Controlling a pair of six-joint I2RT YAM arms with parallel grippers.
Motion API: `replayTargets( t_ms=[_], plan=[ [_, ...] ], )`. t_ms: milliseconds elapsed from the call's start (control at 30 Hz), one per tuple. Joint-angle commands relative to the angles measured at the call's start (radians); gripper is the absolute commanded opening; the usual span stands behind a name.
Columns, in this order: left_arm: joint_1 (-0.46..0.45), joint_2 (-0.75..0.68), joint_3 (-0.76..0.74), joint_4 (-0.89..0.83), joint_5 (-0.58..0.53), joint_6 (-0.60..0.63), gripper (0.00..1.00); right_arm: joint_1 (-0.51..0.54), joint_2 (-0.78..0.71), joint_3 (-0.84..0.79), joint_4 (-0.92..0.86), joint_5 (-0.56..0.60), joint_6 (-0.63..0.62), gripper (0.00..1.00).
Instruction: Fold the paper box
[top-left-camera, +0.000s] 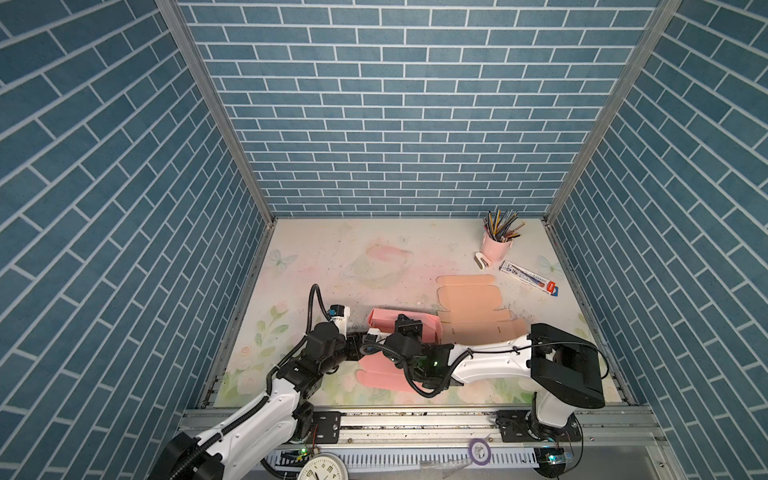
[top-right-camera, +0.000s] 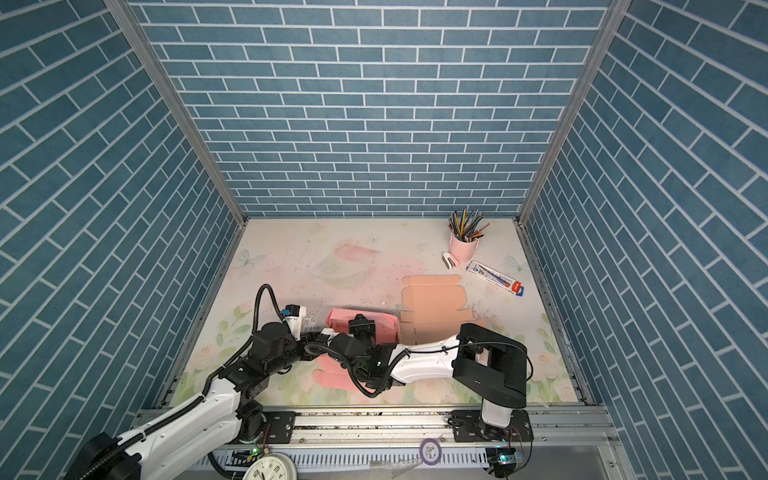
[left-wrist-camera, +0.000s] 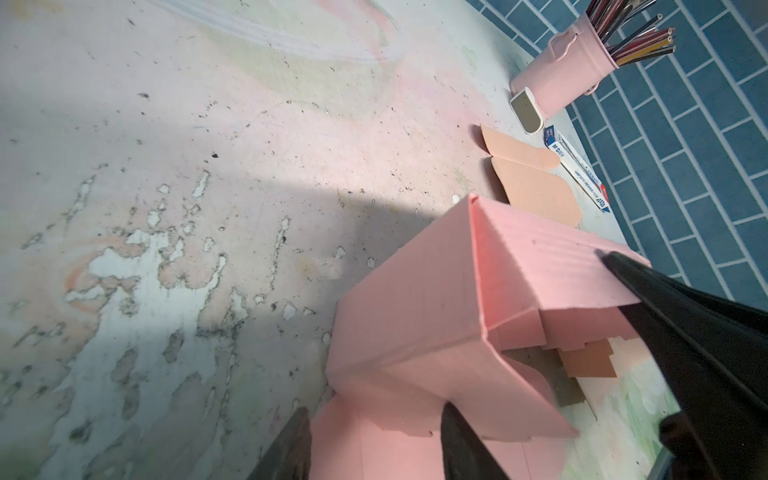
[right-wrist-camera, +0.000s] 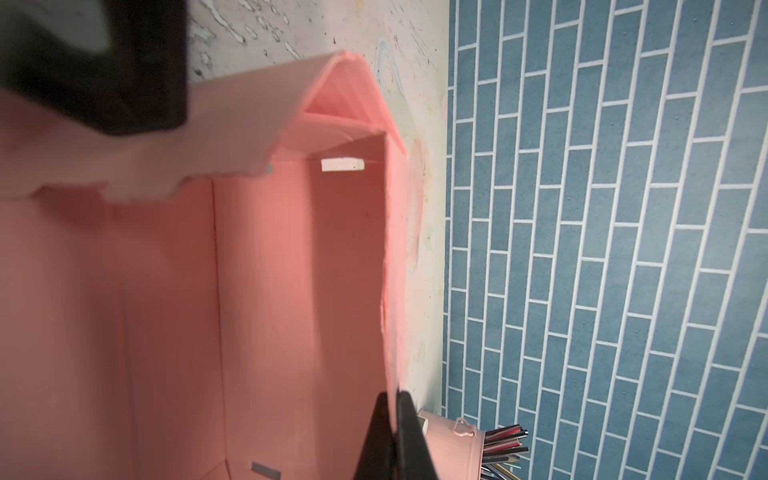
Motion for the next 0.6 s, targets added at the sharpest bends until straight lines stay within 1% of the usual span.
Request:
replayTargets(
  t_ms=[0,233,367,567],
  plan=[
    [-0.006,-0.001,-0.005,0.082,-0.044,0.038,0.52,0.016,-0.014,-0.029,-0.035,-0.029,-0.014,0.00],
    [-0.018,0.044,0.004,0.152,-0.048,0.102,0.52,0.026,-0.018,-0.039,-0.024,-0.029,-0.002,0.00],
    [-0.038,0.075,0.010,0.185,-0.049,0.117,0.53,0.036,-0.013,-0.045,-0.022,-0.027,0.006,0.00],
    [-0.074,0.098,0.009,0.229,-0.092,0.140,0.54,0.050,-0.013,-0.060,-0.012,-0.019,0.010,0.00]
  ],
)
